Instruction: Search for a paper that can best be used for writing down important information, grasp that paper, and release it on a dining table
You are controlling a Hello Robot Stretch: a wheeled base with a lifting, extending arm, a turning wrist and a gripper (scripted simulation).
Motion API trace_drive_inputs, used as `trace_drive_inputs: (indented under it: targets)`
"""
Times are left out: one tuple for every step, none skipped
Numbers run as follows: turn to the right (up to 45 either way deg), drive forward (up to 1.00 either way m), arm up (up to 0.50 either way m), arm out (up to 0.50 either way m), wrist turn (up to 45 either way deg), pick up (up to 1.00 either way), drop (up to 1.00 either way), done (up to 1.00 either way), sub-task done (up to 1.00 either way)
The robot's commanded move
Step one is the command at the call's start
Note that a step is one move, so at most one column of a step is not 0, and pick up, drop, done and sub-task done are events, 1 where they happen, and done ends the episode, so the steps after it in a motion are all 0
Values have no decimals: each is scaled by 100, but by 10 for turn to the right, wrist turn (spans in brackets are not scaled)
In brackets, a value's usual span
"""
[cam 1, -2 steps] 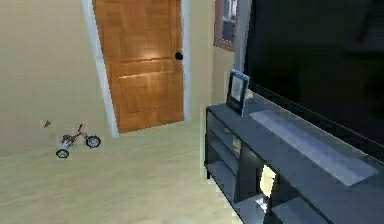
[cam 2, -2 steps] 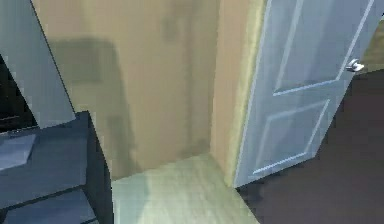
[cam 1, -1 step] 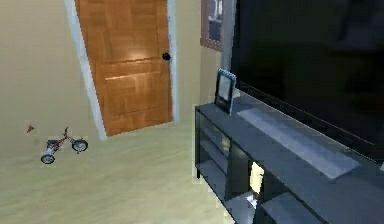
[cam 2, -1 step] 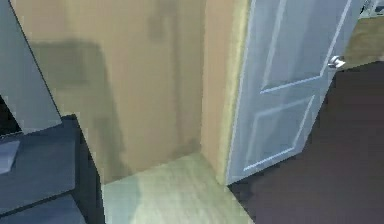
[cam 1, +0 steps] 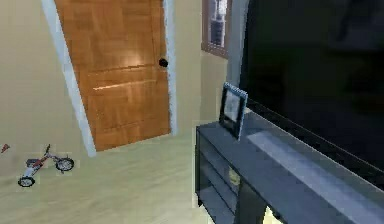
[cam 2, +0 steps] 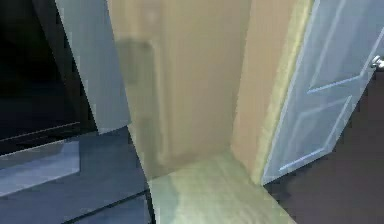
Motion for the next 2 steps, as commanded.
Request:
trace_drive_inputs:
  targets:
    - [-450, 0, 0, 0, 0, 0, 0, 0, 0]
    - [-300, 0, 0, 0, 0, 0, 0, 0, 0]
